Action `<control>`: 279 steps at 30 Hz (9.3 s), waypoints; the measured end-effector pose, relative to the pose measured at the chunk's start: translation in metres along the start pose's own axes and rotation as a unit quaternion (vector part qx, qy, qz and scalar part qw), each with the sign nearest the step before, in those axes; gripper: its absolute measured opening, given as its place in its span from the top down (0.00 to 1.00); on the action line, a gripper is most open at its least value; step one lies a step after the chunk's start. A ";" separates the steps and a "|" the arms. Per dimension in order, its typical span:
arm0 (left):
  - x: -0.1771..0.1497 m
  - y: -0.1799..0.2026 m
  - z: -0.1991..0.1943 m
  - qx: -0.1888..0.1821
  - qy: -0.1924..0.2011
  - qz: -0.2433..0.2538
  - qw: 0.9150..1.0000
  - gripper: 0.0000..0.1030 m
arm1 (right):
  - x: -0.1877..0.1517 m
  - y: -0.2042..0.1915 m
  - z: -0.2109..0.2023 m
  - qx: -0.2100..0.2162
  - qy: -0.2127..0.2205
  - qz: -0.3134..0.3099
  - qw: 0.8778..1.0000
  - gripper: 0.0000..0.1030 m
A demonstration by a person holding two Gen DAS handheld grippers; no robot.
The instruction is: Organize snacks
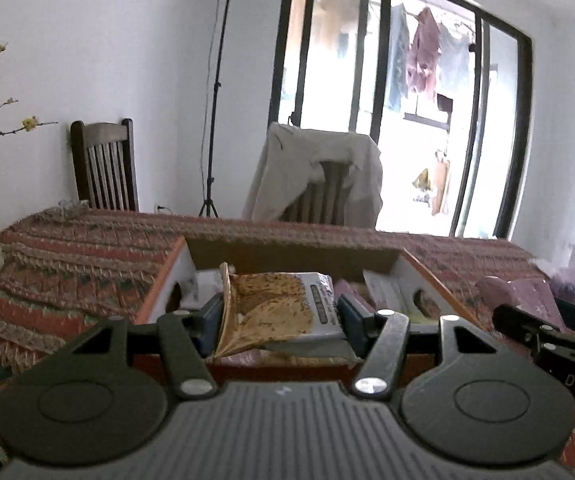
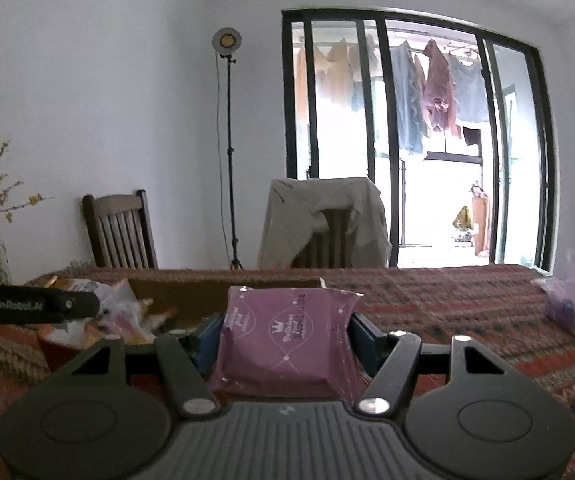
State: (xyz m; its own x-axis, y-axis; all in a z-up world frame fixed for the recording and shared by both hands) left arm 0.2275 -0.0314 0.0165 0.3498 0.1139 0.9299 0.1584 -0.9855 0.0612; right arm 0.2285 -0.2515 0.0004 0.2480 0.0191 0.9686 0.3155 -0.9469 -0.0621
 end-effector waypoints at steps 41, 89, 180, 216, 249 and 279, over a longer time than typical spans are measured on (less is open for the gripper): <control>0.007 -0.058 0.066 0.063 0.031 -0.084 0.994 0.00 | -0.003 -0.026 0.099 -0.022 -0.009 -0.008 1.000 0.00; -0.081 -0.118 0.012 0.038 -0.084 -0.063 0.994 0.00 | -0.100 -0.023 0.082 -0.036 -0.248 0.016 0.968 0.01; 0.002 -0.069 -0.010 0.031 0.026 -0.030 0.999 0.00 | 0.004 -0.017 0.052 -0.008 -0.069 0.019 0.997 0.00; -0.097 -0.069 -0.116 -0.010 0.017 0.017 1.000 0.00 | -0.074 -0.028 -0.090 0.000 -0.087 0.025 0.996 0.00; -0.105 -0.072 -0.108 -0.010 -0.013 0.009 1.000 0.00 | -0.083 -0.035 -0.084 0.010 -0.108 0.026 0.994 0.00; -0.104 -0.070 -0.110 -0.019 -0.010 0.008 1.000 0.00 | -0.083 -0.037 -0.085 0.011 -0.107 0.026 0.994 0.00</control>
State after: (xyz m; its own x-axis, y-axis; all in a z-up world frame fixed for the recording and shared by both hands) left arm 0.0783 0.0117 -0.0448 0.3705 0.1007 0.9234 0.1184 -0.9911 0.0606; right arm 0.1187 -0.2455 -0.0573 0.4533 0.0411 0.8904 0.3160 -0.9415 -0.1174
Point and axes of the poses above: each gripper's, at about its wrist camera, not at the fingertips, and z roughly the way its jaws point, y to its right, x to its top, the point moved 8 cm from there along z, roughly the way its jaws point, and after that the axes turned 4 degrees about x, right-handed, at the moved point
